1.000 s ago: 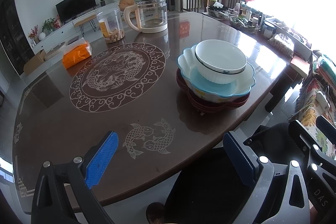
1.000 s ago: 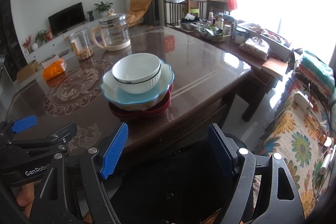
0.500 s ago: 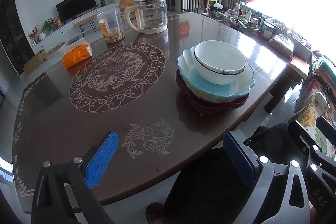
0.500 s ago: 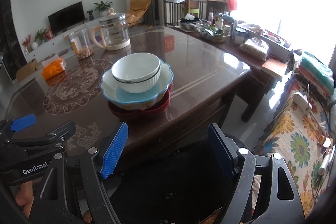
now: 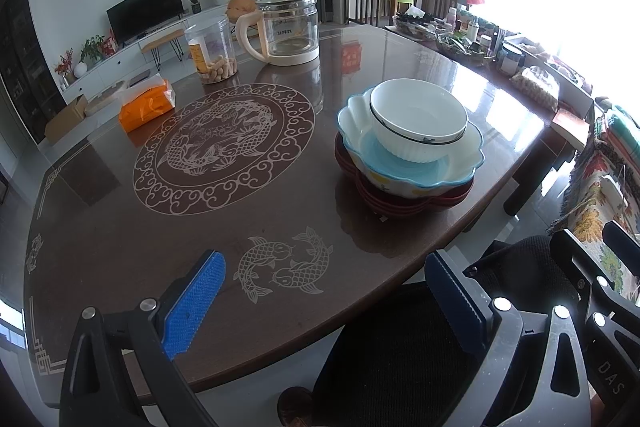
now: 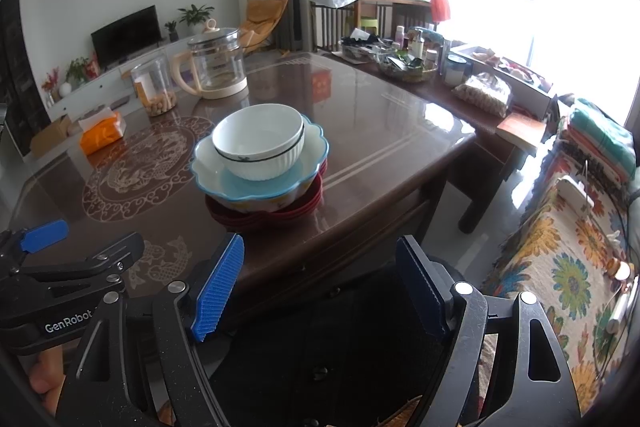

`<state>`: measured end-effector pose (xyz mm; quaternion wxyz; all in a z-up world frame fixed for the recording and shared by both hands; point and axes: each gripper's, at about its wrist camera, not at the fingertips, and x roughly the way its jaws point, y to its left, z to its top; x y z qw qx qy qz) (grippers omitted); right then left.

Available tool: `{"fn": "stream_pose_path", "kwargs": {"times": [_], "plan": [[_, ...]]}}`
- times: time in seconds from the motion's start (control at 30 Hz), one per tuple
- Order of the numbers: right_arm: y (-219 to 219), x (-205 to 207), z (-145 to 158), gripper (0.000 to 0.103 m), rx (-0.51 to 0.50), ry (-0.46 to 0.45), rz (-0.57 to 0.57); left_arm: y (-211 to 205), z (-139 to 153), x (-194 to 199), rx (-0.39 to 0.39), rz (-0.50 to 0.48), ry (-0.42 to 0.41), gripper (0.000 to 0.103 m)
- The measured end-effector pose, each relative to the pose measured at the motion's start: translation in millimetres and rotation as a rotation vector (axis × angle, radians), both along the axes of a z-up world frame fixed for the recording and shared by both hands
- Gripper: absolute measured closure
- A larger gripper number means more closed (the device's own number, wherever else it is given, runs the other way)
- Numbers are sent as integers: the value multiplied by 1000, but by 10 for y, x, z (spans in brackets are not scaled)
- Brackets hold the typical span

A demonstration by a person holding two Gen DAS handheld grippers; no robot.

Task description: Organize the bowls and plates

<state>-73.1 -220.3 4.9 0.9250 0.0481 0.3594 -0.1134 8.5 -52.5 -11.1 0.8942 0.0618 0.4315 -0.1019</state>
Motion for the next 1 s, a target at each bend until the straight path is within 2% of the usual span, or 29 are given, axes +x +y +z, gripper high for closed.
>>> {"fn": "stream_pose_path", "kwargs": {"times": [1.0], "plan": [[-5,-10,59,22,2,-18,-7,-48,69,4,-2,-9,-9,3]]}}
